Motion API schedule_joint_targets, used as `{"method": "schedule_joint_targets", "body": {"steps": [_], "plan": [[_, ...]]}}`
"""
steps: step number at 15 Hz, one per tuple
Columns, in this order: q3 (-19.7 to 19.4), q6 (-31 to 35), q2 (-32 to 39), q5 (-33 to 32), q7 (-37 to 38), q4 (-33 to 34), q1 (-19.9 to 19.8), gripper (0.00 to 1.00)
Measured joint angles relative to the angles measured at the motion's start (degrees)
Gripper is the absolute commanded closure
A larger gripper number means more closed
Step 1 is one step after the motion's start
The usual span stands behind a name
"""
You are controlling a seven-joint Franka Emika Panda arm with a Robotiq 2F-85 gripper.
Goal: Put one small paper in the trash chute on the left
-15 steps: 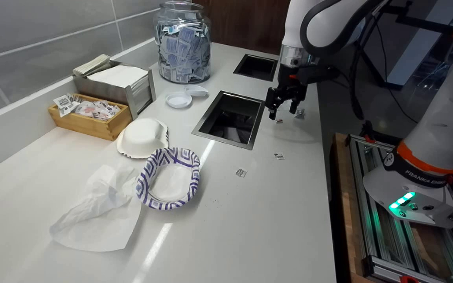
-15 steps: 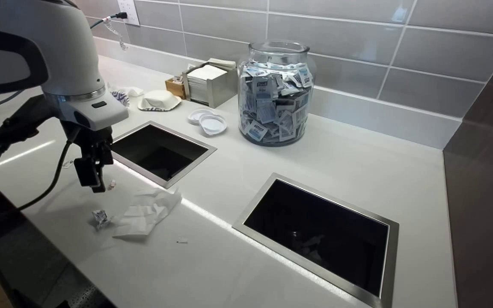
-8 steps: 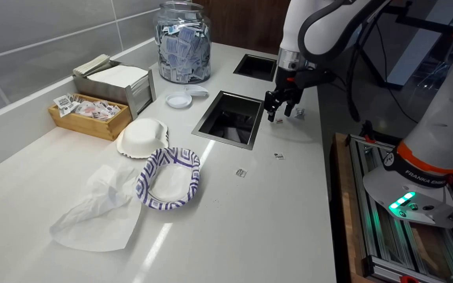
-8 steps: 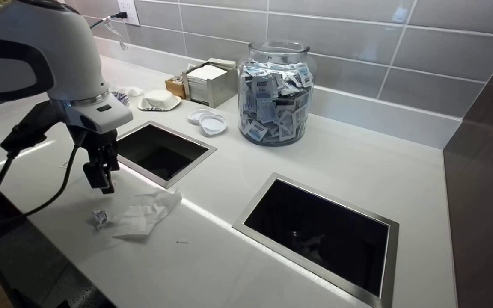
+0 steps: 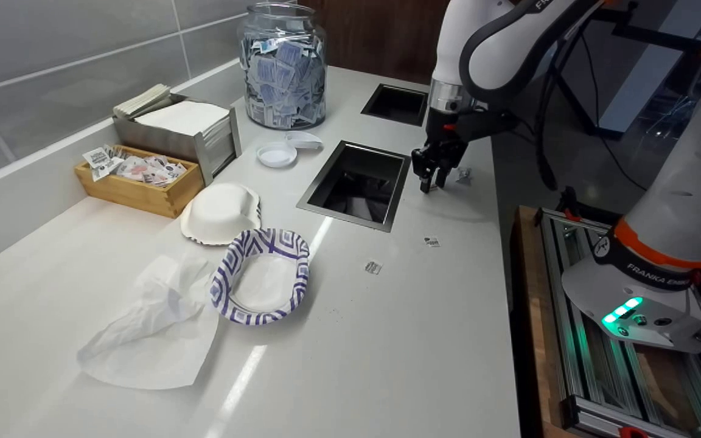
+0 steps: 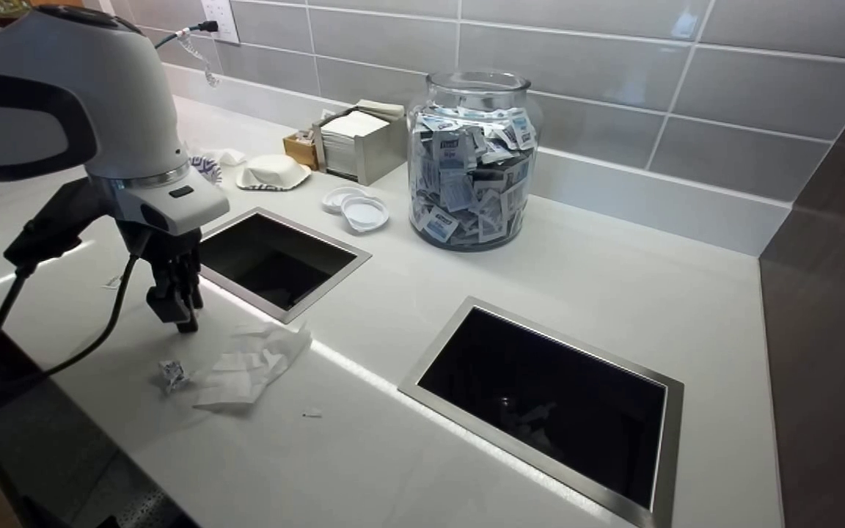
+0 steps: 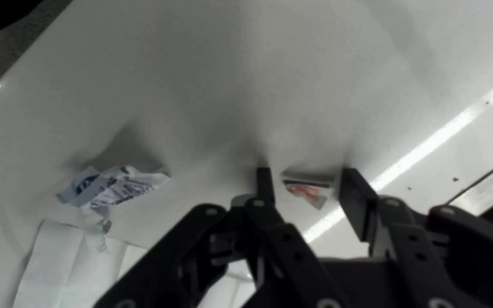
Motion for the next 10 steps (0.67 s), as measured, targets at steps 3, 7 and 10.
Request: {"method": "schedule_joint_targets", "body": {"steps": [3,7,10], "plan": [[0.0,0.1,-0.2,-0.4,0.0,0.0,0.0,0.94],[0.0,0.5,-0.2,-0.6,0.0,0.0,0.4,0.98],[0.0,0.6,-0.2,-1.1,0.0,0.0,0.4,0.98]]}}
